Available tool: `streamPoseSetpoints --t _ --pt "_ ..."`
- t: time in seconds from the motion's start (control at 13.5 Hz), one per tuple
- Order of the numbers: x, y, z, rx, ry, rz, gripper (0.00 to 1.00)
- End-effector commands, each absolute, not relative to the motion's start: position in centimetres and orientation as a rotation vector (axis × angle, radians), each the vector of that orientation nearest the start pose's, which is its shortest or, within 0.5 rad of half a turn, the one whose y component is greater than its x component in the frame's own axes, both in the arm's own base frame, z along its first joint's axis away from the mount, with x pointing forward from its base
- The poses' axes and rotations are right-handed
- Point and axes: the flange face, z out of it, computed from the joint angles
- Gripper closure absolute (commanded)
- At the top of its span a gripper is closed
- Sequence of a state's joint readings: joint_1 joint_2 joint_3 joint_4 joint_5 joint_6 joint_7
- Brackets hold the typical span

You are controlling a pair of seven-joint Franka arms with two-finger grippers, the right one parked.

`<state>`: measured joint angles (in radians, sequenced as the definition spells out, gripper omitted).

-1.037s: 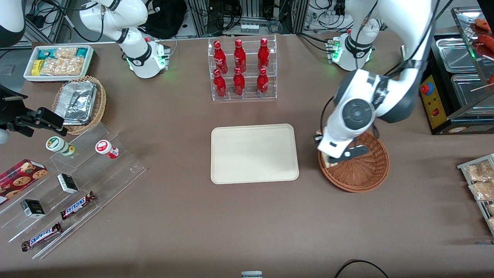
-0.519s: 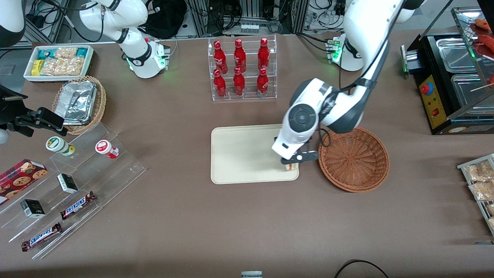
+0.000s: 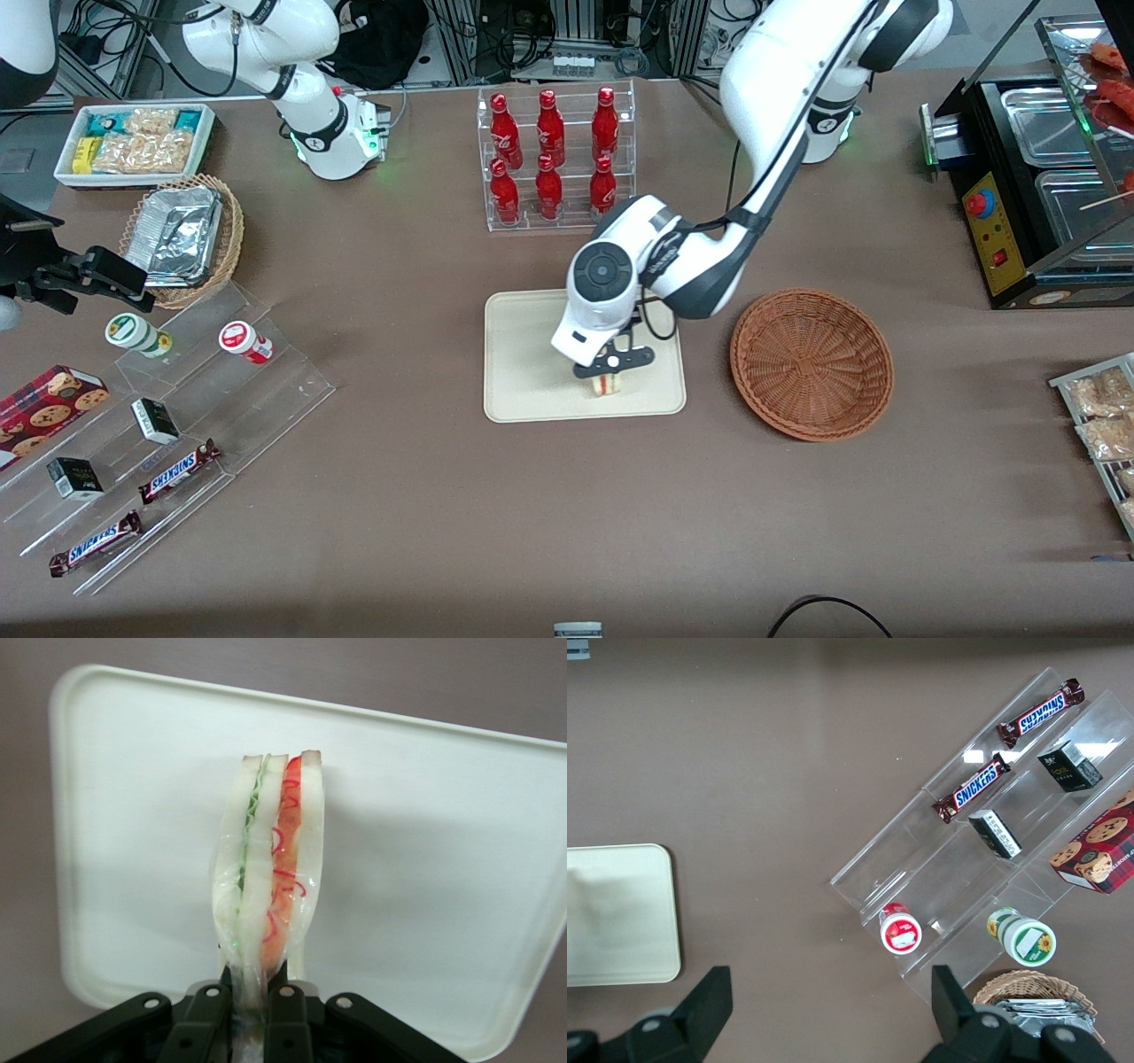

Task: Place sandwich from basket to tray
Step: 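Lower the sandwich onto the cream tray and open the left gripper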

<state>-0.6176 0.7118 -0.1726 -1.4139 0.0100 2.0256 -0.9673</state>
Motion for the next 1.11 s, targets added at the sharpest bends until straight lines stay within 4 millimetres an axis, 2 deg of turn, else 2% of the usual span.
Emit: streamPoseSetpoints --t 0.0,0.22,0.3,0.37,0.52,0.67,0.89,1.04 --pt "52.1 -50.5 27.4 -3.117 -0.391 0.19 0.97" --pt "50.7 -51.9 26.2 -3.107 -0.376 0.195 0.9" --pt "50.7 -51.9 26.1 -3.112 -0.38 0.191 0.65" --pt "50.7 -51.9 26.1 -3.113 -0.382 0.193 0.01" --pt "50.9 -51.8 26.9 -3.118 -0.384 0.18 0.0" --pt "50.8 -51.9 29.8 -3.135 -0.365 0.142 0.0" --pt "51.0 -50.3 33.9 -3.104 -0.369 0.151 0.0" --pt "51.4 -48.7 35.9 -3.078 -0.323 0.158 0.0"
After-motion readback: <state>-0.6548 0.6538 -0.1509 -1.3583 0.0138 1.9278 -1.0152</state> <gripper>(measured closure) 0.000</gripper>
